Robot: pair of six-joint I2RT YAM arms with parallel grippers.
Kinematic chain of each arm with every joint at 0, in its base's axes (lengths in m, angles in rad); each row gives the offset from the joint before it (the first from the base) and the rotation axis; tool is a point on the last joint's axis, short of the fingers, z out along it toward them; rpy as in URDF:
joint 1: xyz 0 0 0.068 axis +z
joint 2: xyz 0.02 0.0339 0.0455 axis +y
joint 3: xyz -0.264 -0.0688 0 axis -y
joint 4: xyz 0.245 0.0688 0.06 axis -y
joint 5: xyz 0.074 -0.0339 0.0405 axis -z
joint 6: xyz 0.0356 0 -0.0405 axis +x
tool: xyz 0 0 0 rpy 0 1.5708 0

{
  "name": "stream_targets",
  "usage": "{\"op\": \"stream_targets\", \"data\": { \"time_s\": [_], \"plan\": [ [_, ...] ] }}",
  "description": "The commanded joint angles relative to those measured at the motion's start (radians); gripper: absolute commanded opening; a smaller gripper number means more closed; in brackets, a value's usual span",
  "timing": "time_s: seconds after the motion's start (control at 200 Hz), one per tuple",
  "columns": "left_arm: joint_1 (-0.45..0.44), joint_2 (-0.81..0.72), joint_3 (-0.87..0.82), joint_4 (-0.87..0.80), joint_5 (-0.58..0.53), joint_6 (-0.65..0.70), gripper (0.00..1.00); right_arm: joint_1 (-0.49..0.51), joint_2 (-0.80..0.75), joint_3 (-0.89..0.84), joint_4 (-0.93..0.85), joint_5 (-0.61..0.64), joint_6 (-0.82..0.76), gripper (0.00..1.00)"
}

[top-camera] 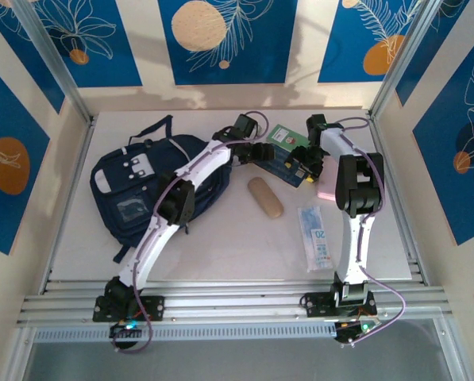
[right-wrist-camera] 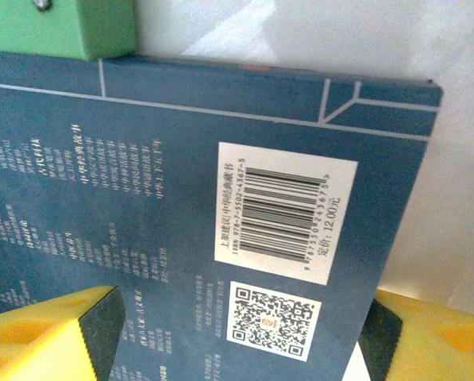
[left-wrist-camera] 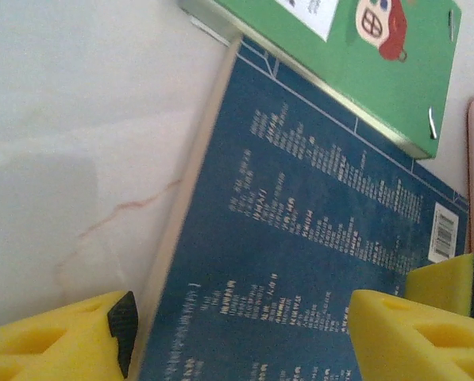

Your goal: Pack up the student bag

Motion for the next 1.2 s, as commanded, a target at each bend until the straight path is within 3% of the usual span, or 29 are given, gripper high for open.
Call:
{"op": "stream_targets", "data": {
  "time_s": [0.0, 0.235, 0.685, 0.945, 1.11, 1.195],
  "plan": [
    [-0.033, 0.042, 0.026, 0.003, 0.050, -0.015, 0.67, -0.005, 0.004, -0.057, 0.064, -0.166, 0.030, 0.76],
    [-0.041, 0.046, 0.025, -0.028, 0.071, -0.004, 0.53, -0.017, -0.094, -0.122, 0.161, -0.247, 0.070, 0.70],
    [-0.044, 0.027, 0.023, -0.107, -0.025, 0.068, 0.48, -0.025, -0.199, -0.191, 0.184, -0.272, 0.084, 0.52],
    [-0.047, 0.020, 0.021, -0.127, -0.006, 0.071, 0.41, -0.028, -0.202, -0.222, 0.226, -0.300, 0.109, 0.09],
    [-0.039, -0.019, 0.011, -0.145, -0.007, 0.070, 0.41, -0.032, -0.223, -0.256, 0.239, -0.302, 0.112, 0.00],
    [-0.023, -0.072, -0.020, -0.146, -0.011, 0.063, 0.49, -0.037, -0.248, -0.274, 0.242, -0.304, 0.108, 0.00]
  ]
}}
